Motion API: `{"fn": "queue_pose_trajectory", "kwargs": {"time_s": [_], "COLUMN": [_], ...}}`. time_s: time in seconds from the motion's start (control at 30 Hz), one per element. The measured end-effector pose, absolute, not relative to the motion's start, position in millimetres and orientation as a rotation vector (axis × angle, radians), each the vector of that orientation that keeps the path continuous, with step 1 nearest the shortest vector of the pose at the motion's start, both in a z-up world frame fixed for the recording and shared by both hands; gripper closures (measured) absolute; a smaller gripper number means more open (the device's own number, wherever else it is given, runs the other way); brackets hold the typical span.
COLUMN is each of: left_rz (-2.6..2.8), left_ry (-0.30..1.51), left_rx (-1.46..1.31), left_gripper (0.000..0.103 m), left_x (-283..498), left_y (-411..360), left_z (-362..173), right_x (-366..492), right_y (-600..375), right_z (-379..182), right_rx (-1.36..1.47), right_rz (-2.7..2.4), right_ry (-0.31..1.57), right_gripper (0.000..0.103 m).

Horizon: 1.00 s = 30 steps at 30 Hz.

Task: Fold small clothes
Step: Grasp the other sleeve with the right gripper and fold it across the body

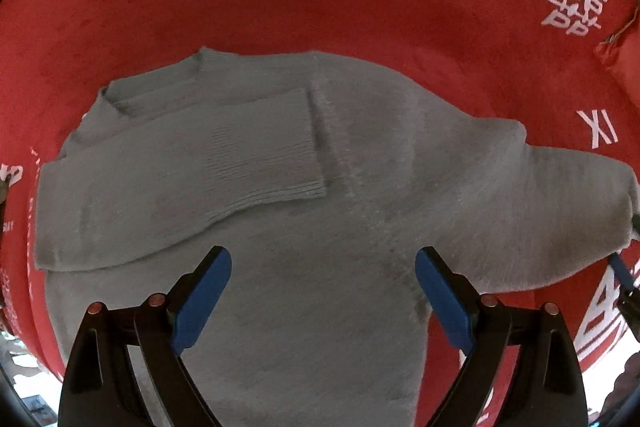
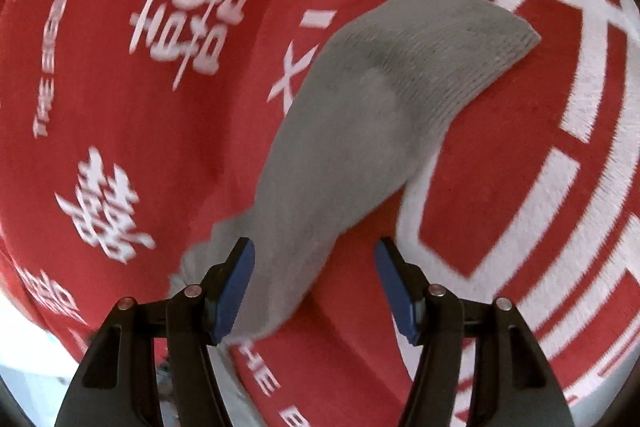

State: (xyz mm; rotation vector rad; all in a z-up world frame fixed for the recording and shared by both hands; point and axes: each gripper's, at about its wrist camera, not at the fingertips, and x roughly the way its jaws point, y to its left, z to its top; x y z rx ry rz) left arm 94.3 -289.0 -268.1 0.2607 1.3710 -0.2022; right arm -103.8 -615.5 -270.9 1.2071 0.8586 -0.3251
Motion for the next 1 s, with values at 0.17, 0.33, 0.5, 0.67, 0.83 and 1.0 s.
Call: {"fn": "queue_pose_trajectory", "kwargs": {"time_s": [0.17, 0.33, 0.5, 0.67, 0.83, 1.0], "left_rz": [-0.197, -0.176, -0.176, -0.237, -0.245, -0.155], "left_ry": [1.366, 1.325, 1.310, 1.269, 1.266, 1.222], "left_rx": [0.299, 0.296, 0.307, 0.410, 0.274, 0.219], "left_gripper": [0.009, 0.009, 0.009, 0.005, 0.005, 0.005], "left_x": [99, 109, 117, 118, 136, 146], "left_y": [-300, -302, -315, -330, -282, -203], "left_z": [-274, -271, -283, -291, -260, -234], "right_x": [-95, -89, -71, -29, 18, 70], "right_y": [-635, -646, -639, -611, -565, -490], "right_z": [-279, -290, -270, -234, -200, -173], "right_rx": [1.314, 1.520, 1.564, 1.493, 1.352, 1.147], "right_rz": [-0.301, -0.232, -0.054, 0.130, 0.252, 0.362], "right_ry": [0.746, 0.640, 0.530, 0.521, 0.585, 0.693], "right_gripper": [0.036, 0.097, 0.097, 0.097, 0.097, 0.097]}}
